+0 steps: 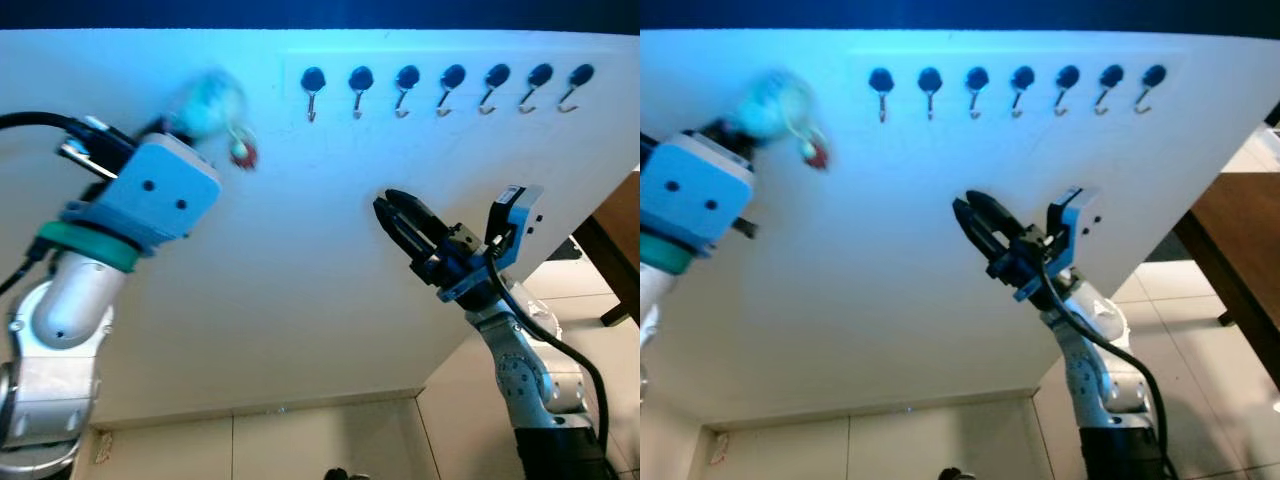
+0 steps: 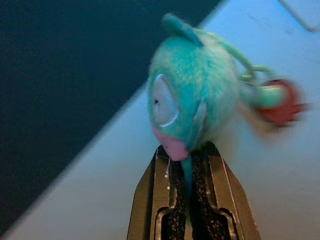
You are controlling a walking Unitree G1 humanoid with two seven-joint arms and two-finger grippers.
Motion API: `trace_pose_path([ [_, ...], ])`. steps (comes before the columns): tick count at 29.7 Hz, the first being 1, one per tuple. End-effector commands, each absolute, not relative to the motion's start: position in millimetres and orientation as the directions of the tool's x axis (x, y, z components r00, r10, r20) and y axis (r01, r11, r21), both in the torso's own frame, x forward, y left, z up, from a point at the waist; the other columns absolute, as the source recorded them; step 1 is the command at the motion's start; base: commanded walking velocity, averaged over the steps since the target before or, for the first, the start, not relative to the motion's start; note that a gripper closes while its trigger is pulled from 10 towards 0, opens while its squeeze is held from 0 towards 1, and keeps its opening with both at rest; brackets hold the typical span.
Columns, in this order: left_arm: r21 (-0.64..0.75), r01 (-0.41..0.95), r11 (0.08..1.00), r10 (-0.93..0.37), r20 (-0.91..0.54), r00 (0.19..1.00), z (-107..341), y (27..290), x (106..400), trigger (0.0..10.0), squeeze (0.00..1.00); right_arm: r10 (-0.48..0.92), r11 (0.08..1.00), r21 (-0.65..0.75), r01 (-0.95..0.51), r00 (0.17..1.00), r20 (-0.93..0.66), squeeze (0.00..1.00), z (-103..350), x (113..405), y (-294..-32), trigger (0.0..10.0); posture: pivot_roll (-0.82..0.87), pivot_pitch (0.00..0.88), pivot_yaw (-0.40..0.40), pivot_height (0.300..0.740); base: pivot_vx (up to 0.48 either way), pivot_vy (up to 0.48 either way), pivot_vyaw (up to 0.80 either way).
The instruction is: Hang keys on a hook
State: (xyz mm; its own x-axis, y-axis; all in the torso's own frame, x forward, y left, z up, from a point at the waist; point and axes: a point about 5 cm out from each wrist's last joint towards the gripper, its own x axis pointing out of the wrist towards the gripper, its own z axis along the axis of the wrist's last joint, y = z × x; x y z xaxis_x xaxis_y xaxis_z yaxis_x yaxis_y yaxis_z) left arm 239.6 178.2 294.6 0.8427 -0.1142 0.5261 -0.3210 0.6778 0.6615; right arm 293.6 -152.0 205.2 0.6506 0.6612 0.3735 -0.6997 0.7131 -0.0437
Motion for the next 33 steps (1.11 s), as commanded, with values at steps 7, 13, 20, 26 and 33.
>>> trace_pose_path([
  [7,0.71,-0.422,0.564,-0.108,0.57,0.815,294,165,253,10.0,0.0,0.662,0.713,-0.036,-0.7,0.656,0.362,0.0,201,293,-149,10.0,0.11,0.0,0.043,0.74,0.0,0.0,0.0],
  [13,0.727,-0.403,0.557,-0.135,0.557,0.819,292,154,262,10.0,0.0,0.661,0.714,-0.037,-0.699,0.655,0.365,0.0,202,294,-148,10.0,0.1,0.0,0.045,0.74,0.0,0.0,0.0],
  [20,0.736,-0.453,0.504,-0.206,0.612,0.764,300,140,264,10.0,0.0,0.655,0.718,-0.032,-0.695,0.66,0.367,0.0,202,293,-149,10.0,0.1,0.0,0.05,0.74,0.0,0.0,0.0],
  [26,0.749,-0.416,0.515,-0.285,0.608,0.741,295,129,260,10.0,0.0,0.651,0.721,-0.028,-0.693,0.662,0.37,0.0,202,294,-148,10.0,0.1,0.0,0.052,0.74,0.0,0.0,0.0],
  [33,0.788,-0.373,0.49,-0.378,0.578,0.723,283,121,259,10.0,0.0,0.644,0.727,-0.026,-0.687,0.668,0.373,0.0,202,295,-150,10.0,0.1,0.0,0.052,0.74,0.0,0.0,0.0],
])
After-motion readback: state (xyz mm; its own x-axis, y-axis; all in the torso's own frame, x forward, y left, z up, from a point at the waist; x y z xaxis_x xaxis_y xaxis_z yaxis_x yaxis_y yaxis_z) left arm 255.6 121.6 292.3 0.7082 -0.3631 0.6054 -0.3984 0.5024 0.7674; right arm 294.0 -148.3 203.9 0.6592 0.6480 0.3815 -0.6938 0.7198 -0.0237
